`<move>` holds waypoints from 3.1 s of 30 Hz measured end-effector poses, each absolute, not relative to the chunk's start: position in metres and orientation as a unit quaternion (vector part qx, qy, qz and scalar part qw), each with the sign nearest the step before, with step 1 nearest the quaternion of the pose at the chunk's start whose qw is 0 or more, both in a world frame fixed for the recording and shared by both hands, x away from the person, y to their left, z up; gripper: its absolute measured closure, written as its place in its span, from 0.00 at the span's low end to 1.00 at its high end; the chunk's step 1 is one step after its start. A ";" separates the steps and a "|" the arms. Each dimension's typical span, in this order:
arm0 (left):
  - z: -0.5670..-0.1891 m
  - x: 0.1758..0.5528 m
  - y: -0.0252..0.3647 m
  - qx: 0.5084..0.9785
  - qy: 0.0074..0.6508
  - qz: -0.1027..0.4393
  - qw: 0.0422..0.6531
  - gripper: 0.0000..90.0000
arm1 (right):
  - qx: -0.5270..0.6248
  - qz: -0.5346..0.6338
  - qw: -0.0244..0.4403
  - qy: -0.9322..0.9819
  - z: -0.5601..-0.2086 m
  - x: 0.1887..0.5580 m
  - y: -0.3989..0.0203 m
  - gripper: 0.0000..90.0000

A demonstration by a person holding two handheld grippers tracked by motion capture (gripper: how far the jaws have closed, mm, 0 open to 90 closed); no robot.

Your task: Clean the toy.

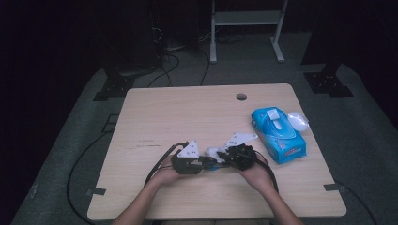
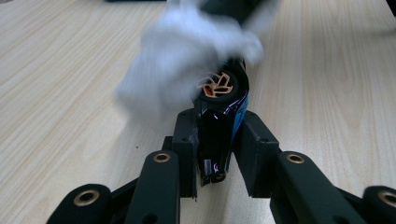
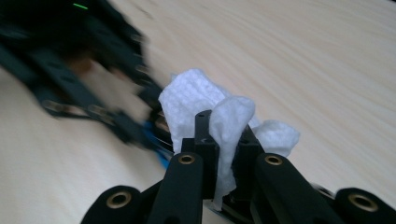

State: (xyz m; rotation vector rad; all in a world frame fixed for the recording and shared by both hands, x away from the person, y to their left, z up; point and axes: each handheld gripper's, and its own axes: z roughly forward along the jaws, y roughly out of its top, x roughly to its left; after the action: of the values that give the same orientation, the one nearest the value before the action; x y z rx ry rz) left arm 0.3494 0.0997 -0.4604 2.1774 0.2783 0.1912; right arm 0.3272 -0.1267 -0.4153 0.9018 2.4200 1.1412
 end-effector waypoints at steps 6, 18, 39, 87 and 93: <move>-0.462 0.353 0.100 0.881 0.120 0.075 0.452 0.77 | 0.383 0.416 0.131 0.814 -0.418 0.331 -0.189 0.93; -0.458 0.358 0.107 0.868 0.147 0.059 0.470 0.66 | 0.370 0.417 0.154 0.816 -0.421 0.324 -0.188 0.94; -0.444 0.381 0.107 0.828 0.259 -0.021 0.497 0.41 | 0.347 0.413 0.174 0.824 -0.422 0.321 -0.186 0.94; -0.466 0.339 0.091 0.868 0.201 0.059 0.451 0.12 | 0.358 0.383 0.161 0.836 -0.447 0.341 -0.176 0.93; -0.472 0.343 0.088 0.874 0.204 0.070 0.435 0.09 | 0.350 0.381 0.146 0.843 -0.445 0.331 -0.176 0.93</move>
State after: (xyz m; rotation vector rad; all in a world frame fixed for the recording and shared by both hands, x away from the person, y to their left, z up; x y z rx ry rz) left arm 0.3425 0.0880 -0.4722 2.1769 0.5078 0.1748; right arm 0.3313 -0.1762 -0.4449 1.0080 2.4277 1.0977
